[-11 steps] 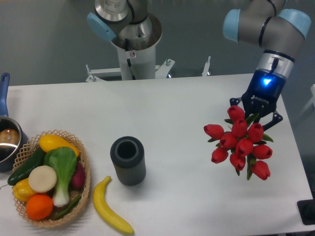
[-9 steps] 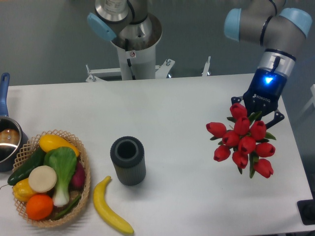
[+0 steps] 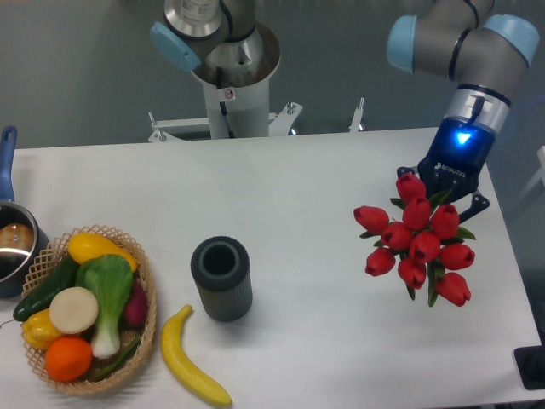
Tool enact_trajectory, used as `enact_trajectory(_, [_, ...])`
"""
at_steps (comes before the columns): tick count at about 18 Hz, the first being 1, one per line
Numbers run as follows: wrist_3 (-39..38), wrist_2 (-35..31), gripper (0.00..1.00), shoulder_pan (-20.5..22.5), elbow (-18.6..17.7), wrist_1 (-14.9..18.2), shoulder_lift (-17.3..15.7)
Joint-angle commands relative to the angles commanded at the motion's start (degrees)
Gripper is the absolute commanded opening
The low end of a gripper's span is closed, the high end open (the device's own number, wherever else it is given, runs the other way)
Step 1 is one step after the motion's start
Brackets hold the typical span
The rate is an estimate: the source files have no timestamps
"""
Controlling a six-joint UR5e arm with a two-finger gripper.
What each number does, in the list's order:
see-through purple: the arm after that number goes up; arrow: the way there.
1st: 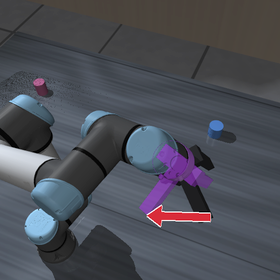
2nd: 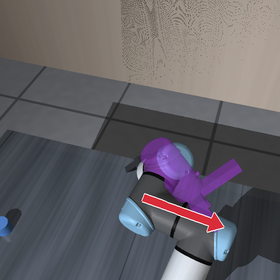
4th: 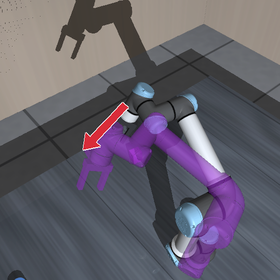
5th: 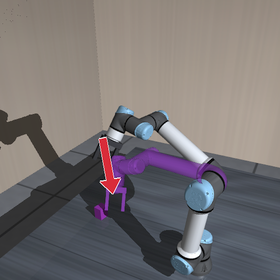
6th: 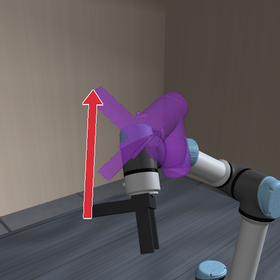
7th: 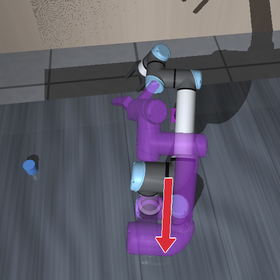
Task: Insert the flowers into the vase
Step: 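Carry the red tulip bouquet over to the dark grey vase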
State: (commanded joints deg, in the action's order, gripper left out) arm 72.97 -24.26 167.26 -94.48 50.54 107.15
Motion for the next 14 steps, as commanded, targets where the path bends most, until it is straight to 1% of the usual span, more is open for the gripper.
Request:
enact_trajectory(3, [-1.60,1.58,0.22,-2.46,0.00,-0.09,-0.97])
enact_trajectory(4, [-1.60,2.37,0.22,-3.51,0.00,-0.09,-1.15])
enact_trajectory(6, [-1.77,2.90,0.22,-5.62,0.00,0.00,-2.55])
enact_trajectory(8, [-2.12,3.43,0.22,-8.43,0.00,0.00,-2.82])
enact_trajectory(9, [-2.04,5.35,0.22,-9.57,0.00,-0.09,-2.82])
enact_trajectory(11, [-2.04,11.58,0.22,-10.37,0.00,-0.53,-2.73])
enact_trajectory(13, [-1.78,13.19,0.22,-12.47,-1.57,-0.79,-2.82])
enact_trajectory(14, [-1.51,13.45,0.22,-12.83,-2.10,-0.79,-2.91])
